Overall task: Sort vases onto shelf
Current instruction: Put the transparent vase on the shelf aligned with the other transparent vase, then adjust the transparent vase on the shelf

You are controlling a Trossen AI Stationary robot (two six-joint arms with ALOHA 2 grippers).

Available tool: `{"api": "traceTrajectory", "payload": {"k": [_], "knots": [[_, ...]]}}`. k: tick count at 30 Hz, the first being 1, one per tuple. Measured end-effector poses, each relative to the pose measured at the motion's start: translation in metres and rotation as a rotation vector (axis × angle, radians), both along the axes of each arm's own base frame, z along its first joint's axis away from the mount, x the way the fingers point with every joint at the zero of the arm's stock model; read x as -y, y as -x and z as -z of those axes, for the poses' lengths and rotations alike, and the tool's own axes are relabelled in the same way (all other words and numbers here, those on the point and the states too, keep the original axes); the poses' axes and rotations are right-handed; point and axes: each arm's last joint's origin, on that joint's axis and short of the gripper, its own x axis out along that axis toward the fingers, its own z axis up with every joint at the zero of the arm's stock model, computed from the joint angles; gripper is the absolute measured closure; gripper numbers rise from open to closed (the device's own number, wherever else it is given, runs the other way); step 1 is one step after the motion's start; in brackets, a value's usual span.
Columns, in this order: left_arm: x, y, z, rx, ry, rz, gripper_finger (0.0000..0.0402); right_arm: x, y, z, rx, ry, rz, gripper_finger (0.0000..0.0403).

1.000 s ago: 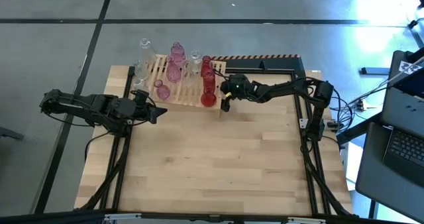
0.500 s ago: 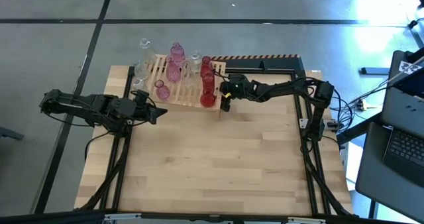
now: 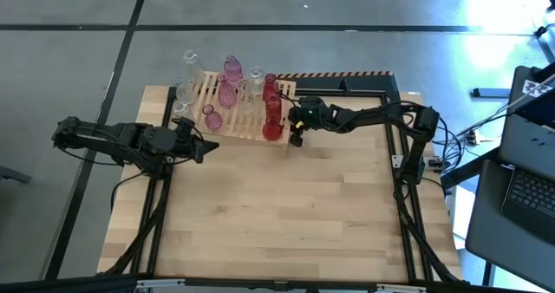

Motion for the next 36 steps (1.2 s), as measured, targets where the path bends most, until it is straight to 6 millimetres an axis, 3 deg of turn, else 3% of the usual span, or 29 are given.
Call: {"api": "traceTrajectory", "payload": {"k": [7,11,15,18,24,30,36], "knots": [[-0.001,0.012,-0.053,0.156,-0.052,0.044,0.0401,-0.001,0.006,-0.006,-0.051,0.021,0.017,0.0310],[0.005,0.014,-0.060,0.165,0.082,0.158,0.0402,-0.003,0.009,-0.003,-0.085,-0.015,0.011,0.0307],[0.022,0.004,-0.043,-0.002,0.244,0.254,0.0402,-0.004,0.012,0.004,-0.137,-0.036,0.004,0.0306],[0.039,-0.011,-0.030,-0.104,0.233,0.266,0.0401,-0.004,0.010,0.000,-0.108,-0.040,0.016,0.0306],[0.081,-0.047,0.007,-0.147,0.167,0.205,0.0402,-0.004,0.010,-0.001,-0.101,-0.055,0.028,0.0306],[0.120,-0.066,0.053,-0.186,0.022,0.045,0.0402,-0.004,0.010,-0.002,-0.091,-0.071,0.018,0.0306],[0.134,-0.082,0.116,-0.232,-0.036,-0.188,0.0402,-0.005,0.009,-0.002,-0.074,-0.117,-0.002,0.0306]]}}
